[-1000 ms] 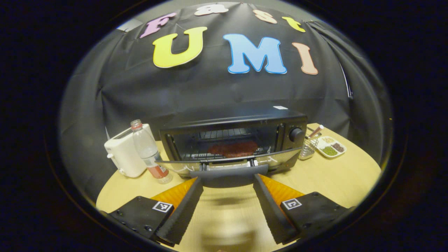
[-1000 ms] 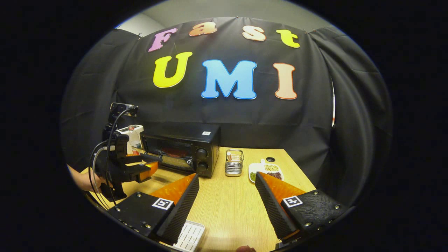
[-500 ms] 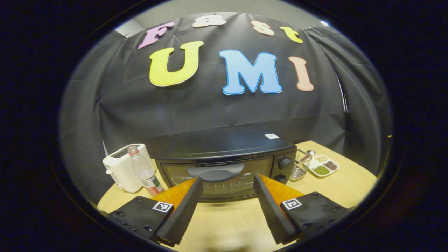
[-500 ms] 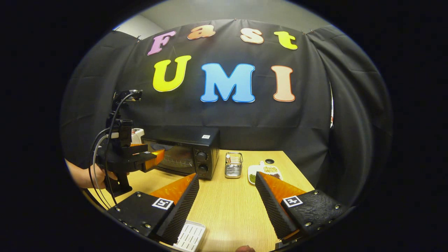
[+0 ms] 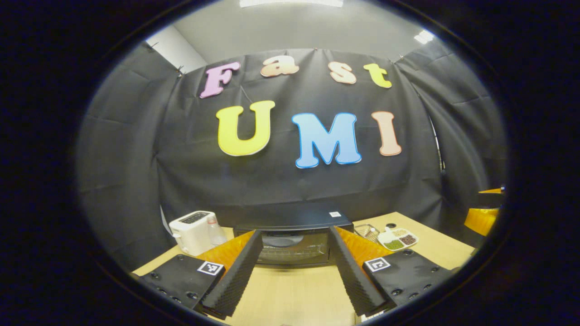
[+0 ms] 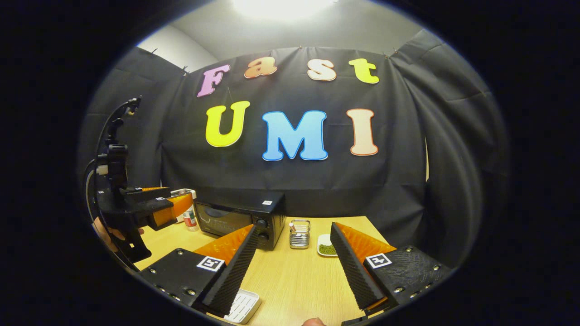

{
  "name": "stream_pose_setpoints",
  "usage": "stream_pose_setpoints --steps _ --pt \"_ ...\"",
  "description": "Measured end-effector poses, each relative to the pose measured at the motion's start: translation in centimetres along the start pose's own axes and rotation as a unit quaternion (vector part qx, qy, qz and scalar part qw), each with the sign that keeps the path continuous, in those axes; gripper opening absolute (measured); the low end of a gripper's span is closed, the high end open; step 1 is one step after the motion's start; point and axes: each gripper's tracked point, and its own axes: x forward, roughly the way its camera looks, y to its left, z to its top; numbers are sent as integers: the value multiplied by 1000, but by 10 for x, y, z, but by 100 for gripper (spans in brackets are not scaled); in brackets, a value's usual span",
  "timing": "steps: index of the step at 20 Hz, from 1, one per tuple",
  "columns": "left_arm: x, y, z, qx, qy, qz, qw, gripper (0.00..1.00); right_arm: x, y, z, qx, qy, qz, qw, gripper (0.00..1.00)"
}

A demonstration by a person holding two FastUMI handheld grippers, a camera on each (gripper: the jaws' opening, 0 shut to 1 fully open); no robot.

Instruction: Open the electric oven with the left hand, put the food in, and close the electric oven.

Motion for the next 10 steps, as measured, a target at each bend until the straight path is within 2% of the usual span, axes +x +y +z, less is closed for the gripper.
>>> stream_pose_setpoints --steps 1,5,8,9,10 --pt "-13 0 8 1 -5 2 1000 97 -4 1 5 5 -4 6 1000 98" --pt "-63 7 34 7 -28 12 1000 97 -16 0 25 5 -27 3 1000 98" --pt "-91 15 39 25 -43 14 999 100 -24 6 35 2 -39 -1 999 98" --pt "-98 18 38 31 -44 15 998 97 -26 8 39 0 -43 -3 999 98" --pt "-103 21 37 33 -45 15 998 100 -28 10 43 -3 -48 -6 999 98"
